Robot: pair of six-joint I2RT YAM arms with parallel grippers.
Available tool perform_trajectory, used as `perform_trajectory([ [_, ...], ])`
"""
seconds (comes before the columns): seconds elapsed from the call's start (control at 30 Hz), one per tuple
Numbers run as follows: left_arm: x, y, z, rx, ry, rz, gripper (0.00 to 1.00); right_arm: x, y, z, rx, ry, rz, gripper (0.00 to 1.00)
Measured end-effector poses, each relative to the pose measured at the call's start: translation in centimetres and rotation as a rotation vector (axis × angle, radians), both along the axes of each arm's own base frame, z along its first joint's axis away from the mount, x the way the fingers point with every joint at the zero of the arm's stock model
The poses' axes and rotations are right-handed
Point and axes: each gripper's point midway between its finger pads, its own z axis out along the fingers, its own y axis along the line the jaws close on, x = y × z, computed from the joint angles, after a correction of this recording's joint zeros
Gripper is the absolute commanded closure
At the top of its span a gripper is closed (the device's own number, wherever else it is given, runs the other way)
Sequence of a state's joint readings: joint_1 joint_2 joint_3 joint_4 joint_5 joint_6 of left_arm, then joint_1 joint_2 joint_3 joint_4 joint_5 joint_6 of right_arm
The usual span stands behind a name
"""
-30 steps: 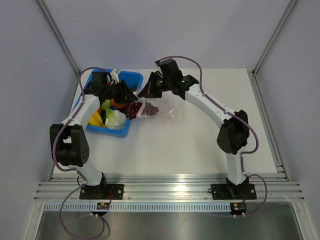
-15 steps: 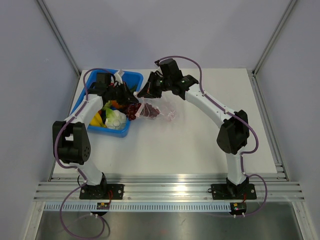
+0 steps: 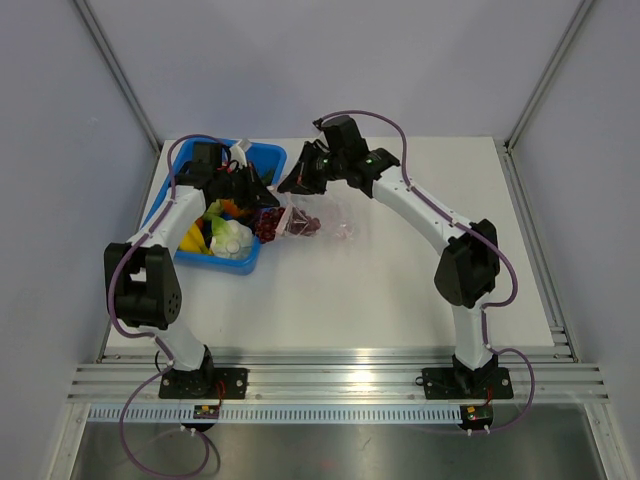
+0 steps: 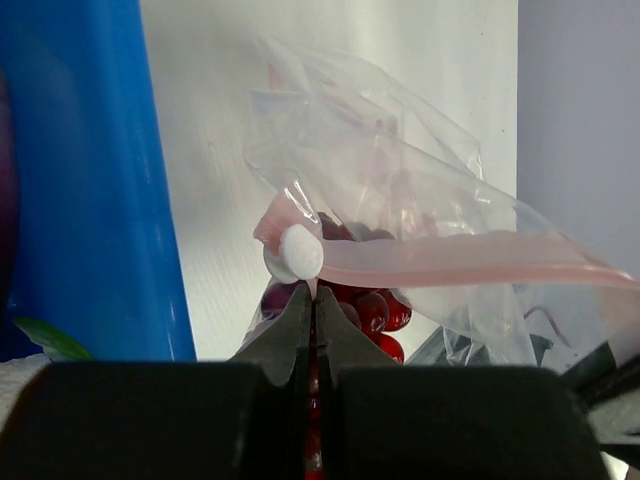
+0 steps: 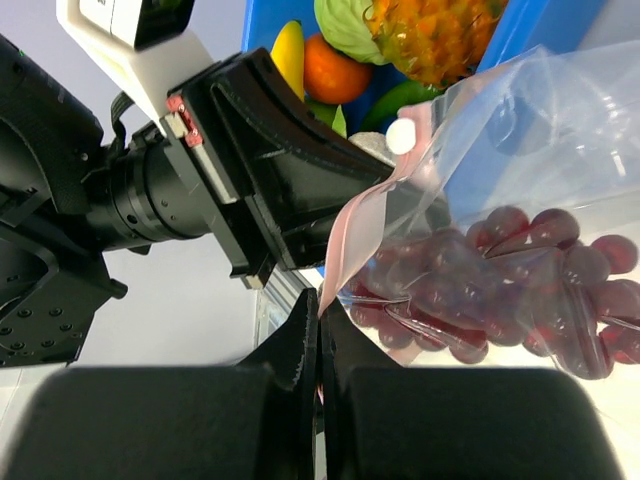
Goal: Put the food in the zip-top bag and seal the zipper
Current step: Adjust the zipper food storage bag at the center of the board.
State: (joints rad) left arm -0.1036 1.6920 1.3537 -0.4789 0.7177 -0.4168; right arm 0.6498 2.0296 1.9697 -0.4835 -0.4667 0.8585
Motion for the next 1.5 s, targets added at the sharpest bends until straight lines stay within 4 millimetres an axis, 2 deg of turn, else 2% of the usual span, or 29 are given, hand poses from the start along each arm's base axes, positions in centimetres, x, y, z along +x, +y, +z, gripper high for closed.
perform_trajectory([
  [0.47, -1.4, -1.2, 1.0, -0.046, 0.013, -0.064, 1.00, 3.0, -3.0, -0.1, 0.058, 0.053, -0.057, 1.00],
  [0.73, -3.0, -3.5, 2.6, -0.056, -0.005, -0.134, 1.00, 5.3, -5.7, -0.1, 0.118, 0.109, -0.108, 1.00],
  [1.0, -3.7, -4.6, 4.9, -0.158, -0.011, -0.141, 1.00, 5.4, -5.7, 0.3, 0.150, 0.122, -0.105, 1.00],
  [1.27, -3.3, -5.6, 7.0, -0.297, 0.007, -0.125, 1.00, 6.0, -6.0, -0.7, 0.144, 0.141, -0.117, 1.00],
  [1.5, -2.4, -5.0, 8.4, -0.366, 0.007, -0.090, 1.00, 7.0, -8.0, -2.4, 0.124, 0.173, -0.162, 1.00],
])
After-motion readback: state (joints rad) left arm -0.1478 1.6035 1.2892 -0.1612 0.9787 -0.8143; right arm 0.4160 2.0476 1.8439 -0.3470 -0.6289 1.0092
